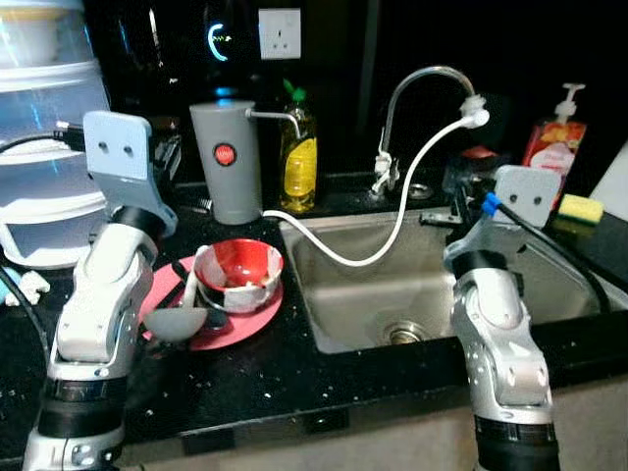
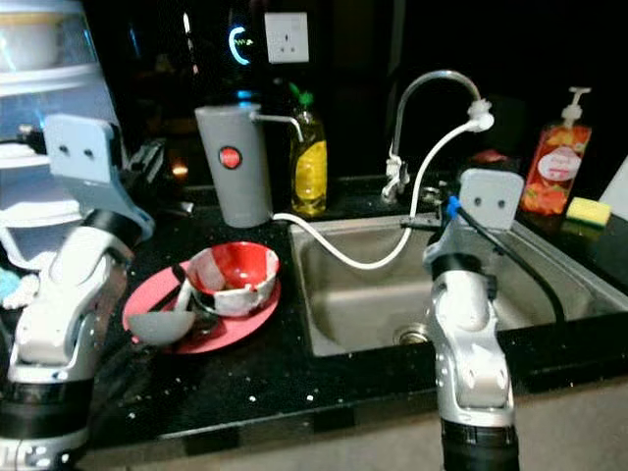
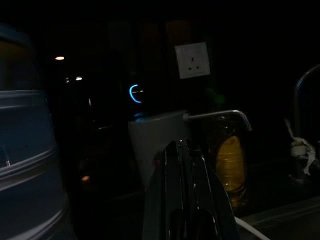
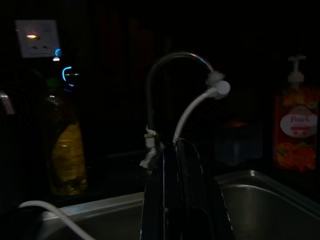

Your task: Kitchen organization

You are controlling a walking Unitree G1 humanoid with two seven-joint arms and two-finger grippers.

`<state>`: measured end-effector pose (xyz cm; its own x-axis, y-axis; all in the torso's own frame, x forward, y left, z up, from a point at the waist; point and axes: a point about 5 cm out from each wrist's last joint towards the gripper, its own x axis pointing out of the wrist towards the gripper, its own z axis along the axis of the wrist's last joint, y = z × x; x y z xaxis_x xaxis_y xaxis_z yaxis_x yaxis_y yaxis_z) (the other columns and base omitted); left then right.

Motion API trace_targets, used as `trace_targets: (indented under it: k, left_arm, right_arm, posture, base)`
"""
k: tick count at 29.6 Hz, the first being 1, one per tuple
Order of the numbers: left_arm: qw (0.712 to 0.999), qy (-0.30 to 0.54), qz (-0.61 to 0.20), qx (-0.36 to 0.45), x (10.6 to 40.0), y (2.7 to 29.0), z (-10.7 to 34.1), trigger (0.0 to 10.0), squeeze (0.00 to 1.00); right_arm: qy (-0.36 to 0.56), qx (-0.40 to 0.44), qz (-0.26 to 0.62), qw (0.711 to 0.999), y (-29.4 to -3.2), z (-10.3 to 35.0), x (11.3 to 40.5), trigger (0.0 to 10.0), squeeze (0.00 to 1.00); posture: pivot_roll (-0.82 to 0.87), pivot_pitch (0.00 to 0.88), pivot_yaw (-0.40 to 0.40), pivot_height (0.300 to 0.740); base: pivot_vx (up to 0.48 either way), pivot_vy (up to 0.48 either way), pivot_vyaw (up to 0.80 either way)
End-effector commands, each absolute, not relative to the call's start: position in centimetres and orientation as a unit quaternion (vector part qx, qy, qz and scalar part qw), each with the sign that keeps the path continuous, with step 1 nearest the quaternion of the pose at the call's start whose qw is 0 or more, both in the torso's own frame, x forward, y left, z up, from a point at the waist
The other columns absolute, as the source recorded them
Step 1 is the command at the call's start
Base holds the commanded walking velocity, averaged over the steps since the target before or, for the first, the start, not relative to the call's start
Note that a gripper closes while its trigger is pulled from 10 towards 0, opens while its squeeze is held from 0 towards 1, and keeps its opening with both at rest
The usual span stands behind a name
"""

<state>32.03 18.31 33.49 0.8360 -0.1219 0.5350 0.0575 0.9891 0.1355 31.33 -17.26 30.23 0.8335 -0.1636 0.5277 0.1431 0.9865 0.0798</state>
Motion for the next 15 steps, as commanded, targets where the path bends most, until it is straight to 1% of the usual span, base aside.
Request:
trace_targets:
  k: [1, 9, 15]
  left_arm:
    - [0.959, -0.274, -0.044, 0.062, 32.14, 18.34, 33.12, 10.0, 0.00]
    - [0.959, -0.273, -0.039, 0.061, 32.19, 18.51, 33.09, 10.0, 0.00]
    - [0.959, -0.275, -0.033, 0.053, 32.24, 18.61, 33.11, 10.0, 0.00]
  right_arm:
    - [-0.274, 0.022, -0.086, 0.958, -17.60, 30.17, 31.32, 10.0, 0.00]
    - [-0.274, 0.022, -0.085, 0.958, -17.58, 30.16, 31.32, 10.0, 0.00]
    - [-0.274, 0.022, -0.085, 0.958, -17.60, 30.15, 31.33, 10.0, 0.00]
  posture:
    - [-0.08, 0.022, 0.020, 0.740]
    - [-0.08, 0.022, 0.018, 0.740]
    - [-0.08, 0.021, 0.019, 0.740]
  base:
    - [0.000, -0.364, 0.00]
    - [0.000, -0.337, 0.00]
    - [0.000, 0.000, 0.00]
